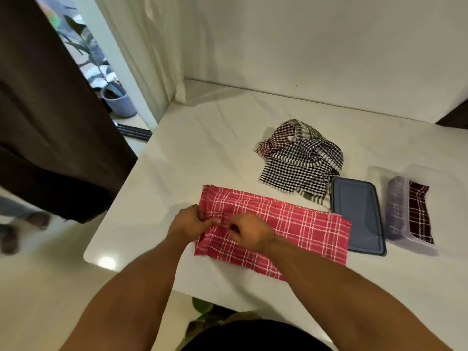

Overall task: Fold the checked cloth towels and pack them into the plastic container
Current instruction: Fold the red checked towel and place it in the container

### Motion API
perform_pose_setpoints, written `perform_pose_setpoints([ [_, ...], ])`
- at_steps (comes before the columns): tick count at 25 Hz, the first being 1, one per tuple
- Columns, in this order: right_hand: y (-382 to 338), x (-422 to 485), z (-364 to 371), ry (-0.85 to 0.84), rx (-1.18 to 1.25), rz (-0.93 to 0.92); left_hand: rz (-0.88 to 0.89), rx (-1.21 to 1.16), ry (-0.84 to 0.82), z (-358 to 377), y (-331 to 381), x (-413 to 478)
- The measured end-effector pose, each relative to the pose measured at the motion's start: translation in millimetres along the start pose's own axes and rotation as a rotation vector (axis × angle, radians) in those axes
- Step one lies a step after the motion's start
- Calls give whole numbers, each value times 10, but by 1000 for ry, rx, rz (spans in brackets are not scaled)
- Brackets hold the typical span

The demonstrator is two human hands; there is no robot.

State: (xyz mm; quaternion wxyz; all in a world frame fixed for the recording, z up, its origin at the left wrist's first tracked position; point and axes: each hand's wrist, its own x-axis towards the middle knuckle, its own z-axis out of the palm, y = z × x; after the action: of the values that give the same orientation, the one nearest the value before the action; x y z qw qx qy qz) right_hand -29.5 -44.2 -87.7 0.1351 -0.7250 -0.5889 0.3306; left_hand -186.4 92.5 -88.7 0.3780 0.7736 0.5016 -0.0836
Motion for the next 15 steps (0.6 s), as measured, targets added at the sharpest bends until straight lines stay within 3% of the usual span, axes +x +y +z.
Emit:
perform_pose_setpoints([
  [4,-184,63,280,-128,-14,22,89,138,-153,-6,-171,-232],
  [8,-275,50,434,-133,-20,79,74,140,-230,19,-286,-310],
  [12,-374,21,623,-63,-215,76,71,6,-197,-12,-310,-328],
  [15,-318,-2,557,-37,-135,127,-29,-283,-148,-75,-362,-294],
])
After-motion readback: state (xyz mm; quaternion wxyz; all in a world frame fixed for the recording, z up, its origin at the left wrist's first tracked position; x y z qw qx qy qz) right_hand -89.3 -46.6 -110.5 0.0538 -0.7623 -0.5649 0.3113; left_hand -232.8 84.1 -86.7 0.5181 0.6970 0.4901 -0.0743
